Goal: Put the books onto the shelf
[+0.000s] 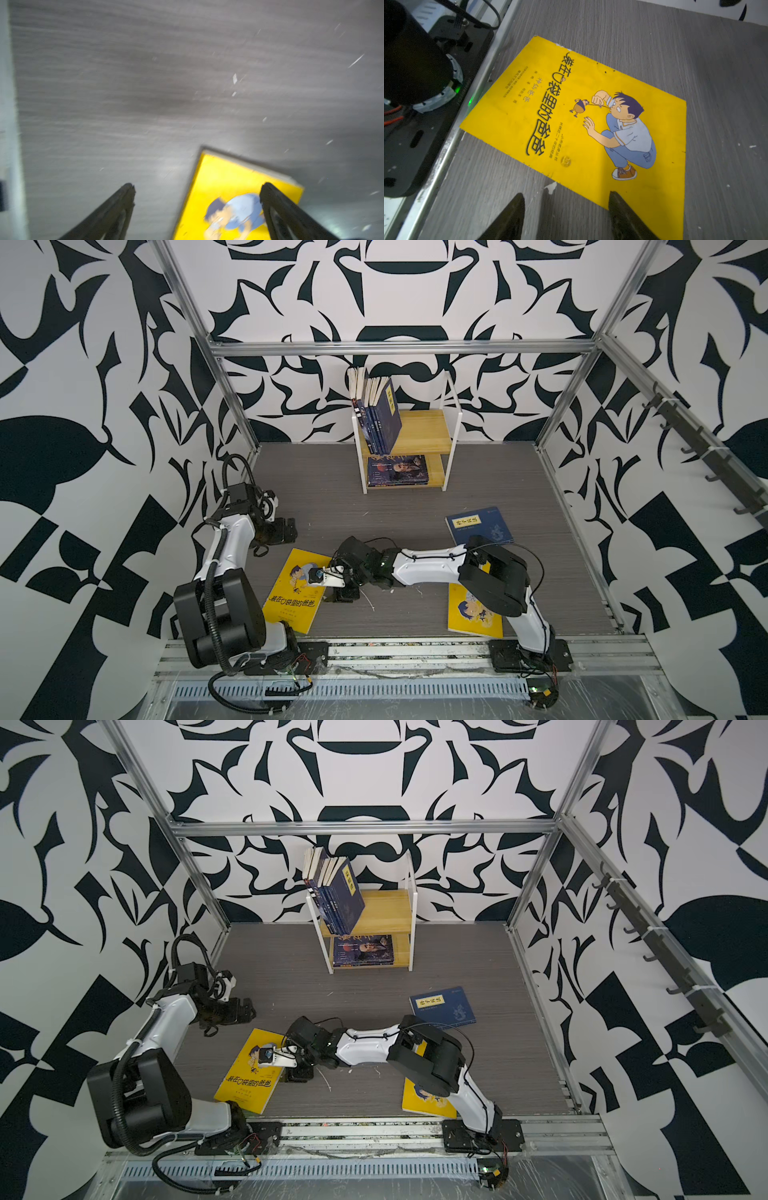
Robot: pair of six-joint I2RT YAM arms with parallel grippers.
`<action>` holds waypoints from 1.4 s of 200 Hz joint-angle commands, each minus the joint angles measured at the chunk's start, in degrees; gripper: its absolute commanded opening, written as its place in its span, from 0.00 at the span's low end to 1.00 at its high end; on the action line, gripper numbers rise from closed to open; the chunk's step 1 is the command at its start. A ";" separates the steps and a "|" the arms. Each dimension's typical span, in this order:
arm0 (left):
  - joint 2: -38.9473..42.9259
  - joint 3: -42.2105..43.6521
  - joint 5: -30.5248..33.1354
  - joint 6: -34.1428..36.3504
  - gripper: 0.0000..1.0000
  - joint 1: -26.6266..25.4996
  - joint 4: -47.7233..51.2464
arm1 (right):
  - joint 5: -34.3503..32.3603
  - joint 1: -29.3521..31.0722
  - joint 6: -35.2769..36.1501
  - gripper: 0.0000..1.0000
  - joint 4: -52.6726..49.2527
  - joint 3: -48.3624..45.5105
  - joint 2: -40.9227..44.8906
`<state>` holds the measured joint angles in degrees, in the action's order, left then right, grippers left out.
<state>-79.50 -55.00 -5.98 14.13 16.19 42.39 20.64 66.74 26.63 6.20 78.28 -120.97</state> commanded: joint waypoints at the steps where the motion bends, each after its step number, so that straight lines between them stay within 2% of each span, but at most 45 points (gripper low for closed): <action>1: 0.89 3.73 5.07 10.36 0.94 0.95 6.14 | 1.37 0.28 5.04 0.67 5.22 -0.27 0.23; 35: 1.49 7.56 0.13 10.92 0.86 1.33 6.21 | 2.39 0.45 6.49 0.68 7.30 1.26 -1.90; 51: 0.68 8.91 -2.52 11.44 0.86 1.31 5.62 | 1.44 0.80 6.68 0.68 7.70 2.04 -3.09; 55: 0.52 9.01 -3.15 11.27 0.82 1.35 5.61 | 1.22 0.86 6.63 0.68 7.98 2.13 -3.34; 85: -2.22 8.56 -6.34 10.00 0.76 0.39 5.53 | -1.49 1.32 6.84 0.68 10.09 2.05 -4.57; 110: -5.14 8.11 -7.69 9.38 0.74 -1.25 5.79 | -7.58 1.45 5.46 0.67 12.36 2.14 -5.63; 142: -7.48 6.19 -8.82 9.07 0.72 -3.09 6.74 | -18.77 1.03 3.62 0.67 15.96 2.95 -6.38; 164: -9.10 4.58 -9.97 8.74 0.72 -4.59 7.34 | -23.34 -0.21 3.15 0.67 17.70 3.11 -6.47; 203: -13.23 -0.62 -11.22 6.68 0.72 -6.76 9.50 | -31.12 -3.68 -2.31 0.67 21.22 1.98 -4.95; 236: -16.39 -5.94 -11.97 2.01 0.72 -9.05 10.89 | -37.76 -6.45 -6.59 0.67 21.43 -0.41 -2.51; 262: -16.51 -8.79 -11.39 -1.64 0.75 -9.58 11.22 | -34.05 -7.25 -6.88 0.67 24.44 -6.39 2.31; 280: -13.56 -7.89 -4.31 -0.19 0.80 -9.30 10.66 | -28.20 -6.11 -5.90 0.66 24.11 -8.55 4.69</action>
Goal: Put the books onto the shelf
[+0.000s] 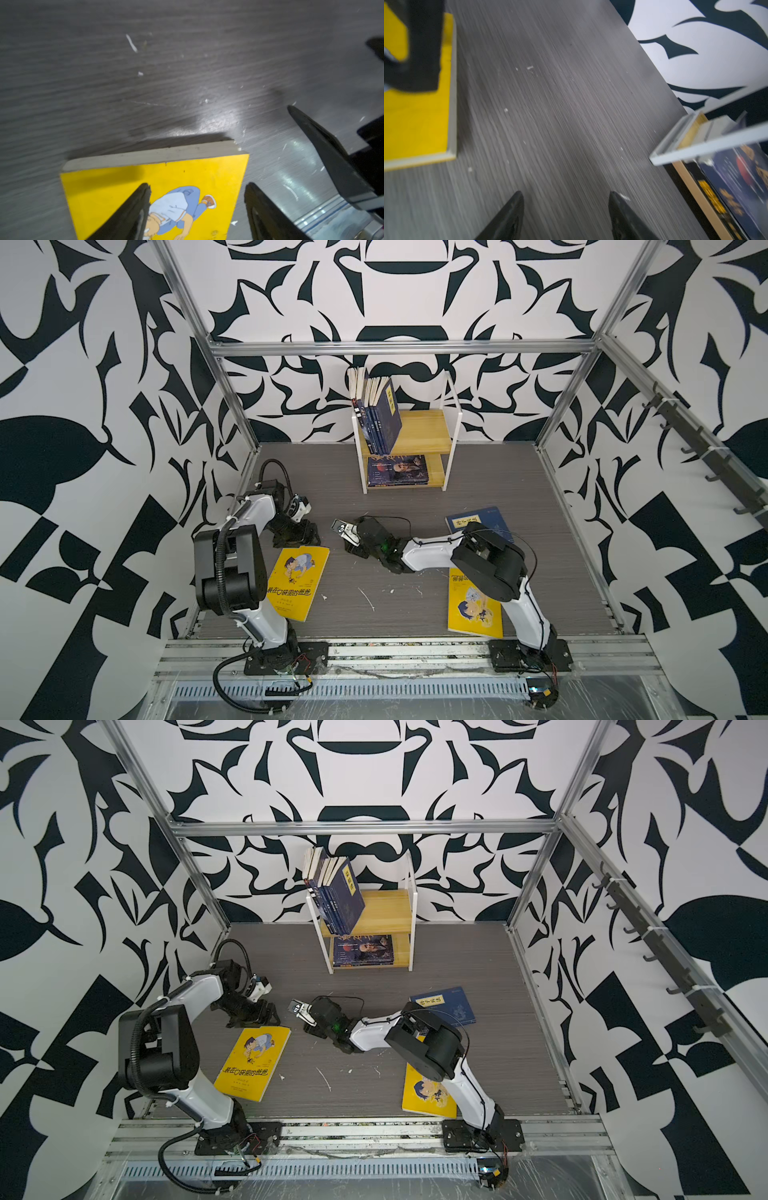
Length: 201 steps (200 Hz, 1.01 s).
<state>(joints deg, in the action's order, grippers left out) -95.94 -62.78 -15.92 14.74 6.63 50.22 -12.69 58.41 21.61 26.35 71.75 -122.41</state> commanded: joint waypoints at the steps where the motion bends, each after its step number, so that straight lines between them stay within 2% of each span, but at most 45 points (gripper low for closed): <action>1: 2.96 0.05 6.21 -0.70 0.81 0.24 2.76 | 5.44 2.31 -0.74 0.66 3.97 -2.12 6.17; 14: 4.89 2.30 12.51 1.52 0.82 1.54 1.28 | 8.49 3.78 1.06 0.67 4.52 -3.18 6.96; 26: 5.60 4.41 15.86 2.92 0.82 3.92 -0.97 | 10.41 5.31 2.04 0.67 4.68 -3.20 6.89; 45: 6.01 6.22 18.25 4.63 0.82 7.33 -2.39 | 15.47 7.29 2.91 0.67 3.99 -2.22 6.10; 77: 4.85 7.94 21.99 7.81 0.84 8.66 -3.28 | 22.97 9.38 4.23 0.67 1.77 1.11 3.94; 97: 1.02 7.68 19.33 7.38 0.90 8.66 -3.84 | 25.77 9.91 4.00 0.67 0.82 2.75 2.73; 122: -2.09 6.36 13.07 5.48 0.88 7.84 0.11 | 30.74 10.39 2.62 0.67 -0.95 3.96 2.35; 152: -2.12 6.02 6.40 4.11 0.86 3.84 1.82 | 35.00 11.37 2.54 0.67 -5.27 5.86 1.74; 167: -2.70 5.80 7.26 3.59 0.86 1.54 1.23 | 35.92 11.74 3.34 0.67 -7.18 7.12 1.65; 169: -2.83 5.65 7.32 3.44 0.83 1.28 1.21 | 35.99 11.77 3.46 0.67 -7.25 7.21 1.65; 182: -4.24 4.17 6.62 2.41 0.78 0.06 1.33 | 36.24 11.81 3.57 0.67 -7.78 8.08 1.43; 201: -6.51 1.34 6.03 0.24 0.77 -2.52 2.36 | 37.22 11.89 3.63 0.67 -9.40 9.87 0.58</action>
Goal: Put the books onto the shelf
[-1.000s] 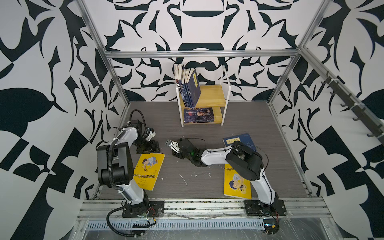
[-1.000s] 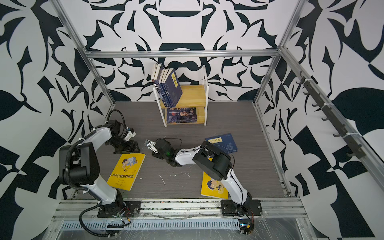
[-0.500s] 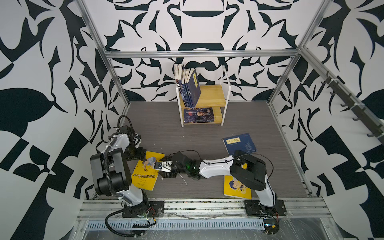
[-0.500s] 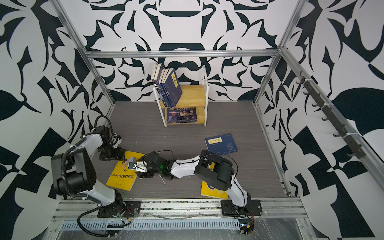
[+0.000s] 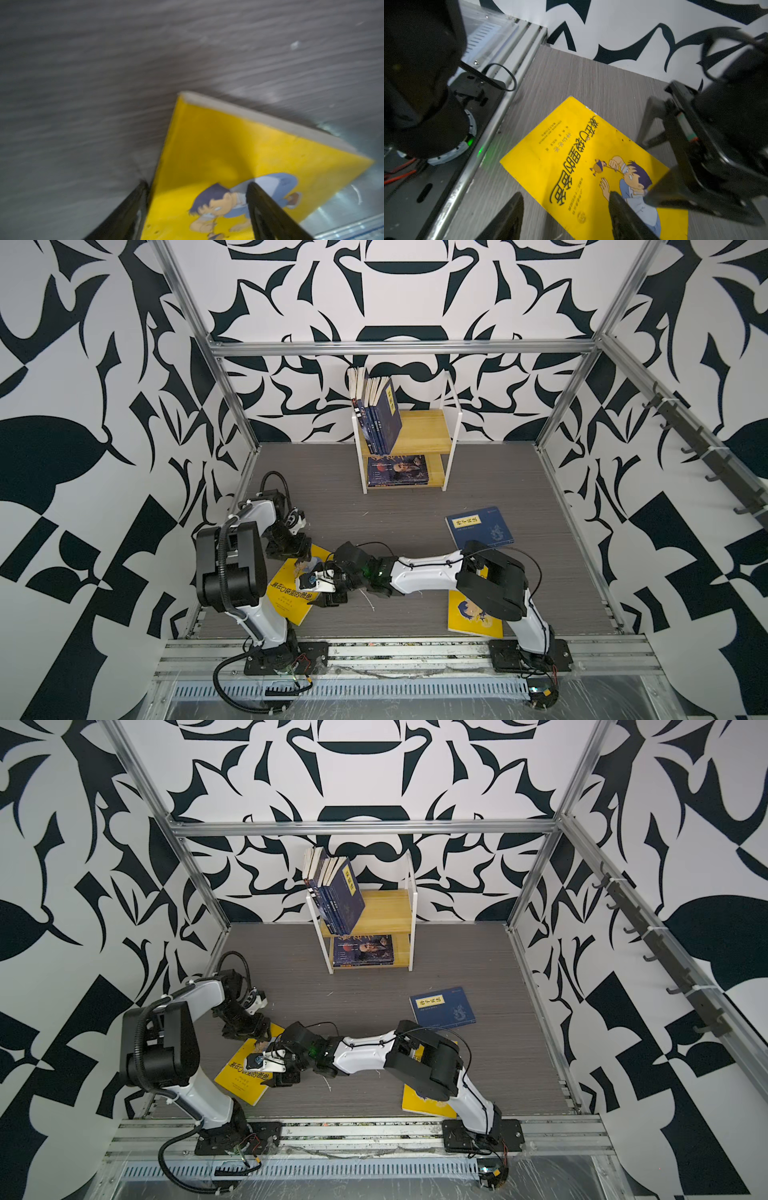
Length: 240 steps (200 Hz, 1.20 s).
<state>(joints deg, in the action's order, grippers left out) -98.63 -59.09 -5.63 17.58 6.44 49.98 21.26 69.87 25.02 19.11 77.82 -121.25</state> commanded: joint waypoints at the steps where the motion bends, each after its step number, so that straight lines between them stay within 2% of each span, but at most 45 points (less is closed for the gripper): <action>1: -3.88 -2.57 -4.41 -2.71 0.76 -2.40 2.68 | 3.31 0.44 0.22 0.67 -2.33 3.94 -0.66; 37: -4.94 -4.67 -4.77 -2.76 0.76 -6.02 4.56 | 2.50 1.15 1.21 0.66 -7.25 8.51 -4.08; 71: -2.09 -4.60 2.76 -0.12 0.84 -5.17 3.88 | 1.06 1.12 3.18 0.66 -10.76 10.77 -5.76; 102: 2.62 -4.73 9.27 1.02 0.84 2.17 2.64 | 0.09 1.15 5.52 0.66 -14.96 13.21 -7.92; 105: 3.15 -4.49 9.62 1.23 0.88 2.98 2.52 | -0.50 1.08 5.50 0.66 -15.16 13.41 -8.16; 128: 8.74 -1.94 13.02 6.64 1.00 6.97 2.05 | -5.14 0.50 4.18 0.64 -17.92 15.83 -9.82; 149: 11.93 -0.81 14.46 12.43 1.00 10.62 4.50 | -8.34 -0.83 0.82 0.62 -16.85 15.78 -10.13; 189: 12.68 2.70 16.06 22.95 1.00 23.05 3.63 | -11.42 -3.11 -3.99 0.57 -15.90 16.81 -11.00; 215: 10.19 3.90 14.60 23.54 1.00 24.12 1.21 | -17.44 -4.48 -6.41 0.57 -15.88 17.76 -11.42; 240: 7.65 2.51 8.48 19.03 1.00 22.98 -0.54 | -20.29 -6.65 -11.53 0.55 -14.19 16.55 -10.43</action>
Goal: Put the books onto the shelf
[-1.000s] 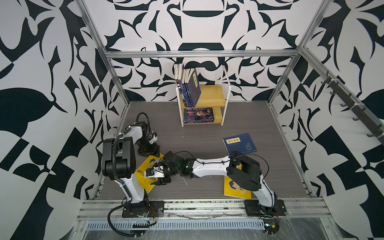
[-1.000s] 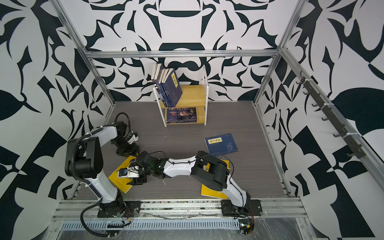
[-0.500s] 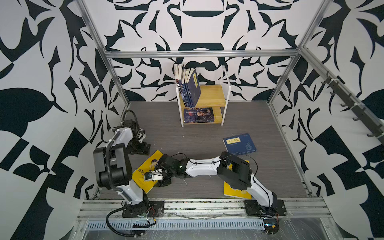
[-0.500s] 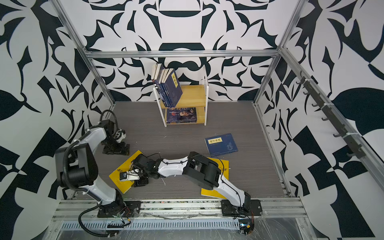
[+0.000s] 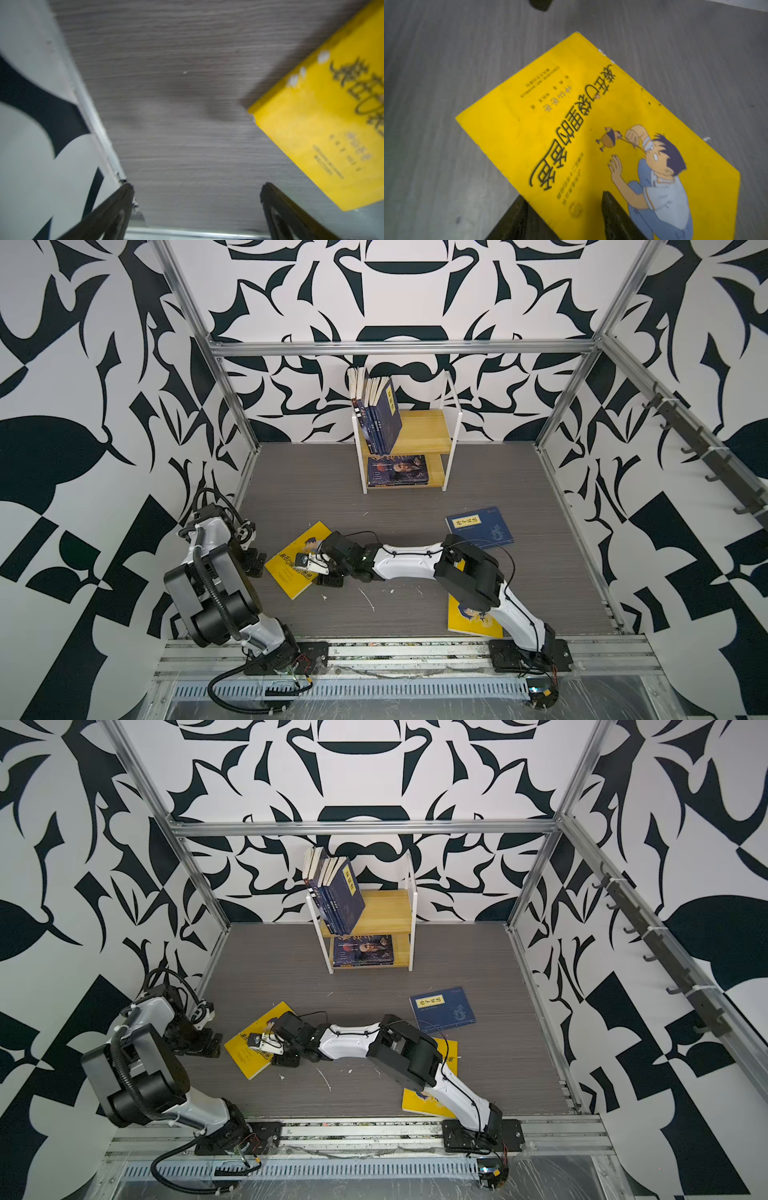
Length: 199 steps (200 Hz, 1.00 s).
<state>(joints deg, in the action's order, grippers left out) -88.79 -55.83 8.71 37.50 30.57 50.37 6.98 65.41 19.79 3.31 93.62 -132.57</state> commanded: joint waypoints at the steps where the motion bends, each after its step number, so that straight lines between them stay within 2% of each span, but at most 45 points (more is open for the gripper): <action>1: -2.35 -0.80 -5.97 -1.00 1.00 -1.22 -1.00 | -5.97 -2.25 -6.41 0.55 1.70 0.67 0.95; 19: -4.56 -2.18 -7.64 -2.96 1.00 -3.32 -3.26 | -5.73 -3.08 -7.22 0.55 3.37 -1.90 2.56; 23: -5.07 -2.65 -7.76 -3.23 1.00 -5.79 -3.42 | -6.06 -3.16 -7.22 0.55 3.41 -2.31 2.98; 68: -13.05 -12.68 -10.69 -2.87 0.99 -17.02 -5.54 | -8.91 -4.15 -9.63 0.55 6.15 -8.94 8.80; 85: -18.37 -18.68 -11.79 -3.04 0.95 -18.41 -3.97 | -9.00 -4.42 -13.85 0.54 7.91 -12.13 11.81; 116: -26.56 -27.11 -10.97 -2.95 0.87 -18.43 5.88 | -7.76 -4.50 -21.46 0.52 11.84 -18.87 17.24; 133: -27.07 -26.02 -11.01 -2.87 0.87 -18.43 7.91 | -5.58 -4.44 -23.87 0.47 11.42 -20.90 18.65; 153: -25.56 -22.90 -15.56 -3.62 0.86 -18.47 10.96 | -3.65 -4.24 -25.30 0.41 8.93 -20.51 18.14; 161: -24.94 -21.85 -17.12 -4.60 0.86 -18.62 12.23 | -3.94 -4.10 -26.30 0.40 8.75 -20.29 17.60; 170: -23.94 -20.41 -18.45 -5.65 0.79 -18.91 13.05 | -4.46 -4.16 -27.97 0.40 8.68 -19.79 16.91; 187: -21.61 -17.20 -18.96 -6.96 0.79 -20.93 13.45 | -8.60 -4.56 -31.76 0.39 6.54 -17.59 15.03; 199: -19.76 -15.20 -19.10 -6.82 0.80 -23.09 13.59 | -9.17 -5.63 -35.66 0.36 5.06 -15.73 13.44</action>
<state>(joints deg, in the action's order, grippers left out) -110.98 -75.66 -6.55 31.68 10.96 56.21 0.69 60.80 -7.75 10.57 73.80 -117.14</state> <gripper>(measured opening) 0.797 0.380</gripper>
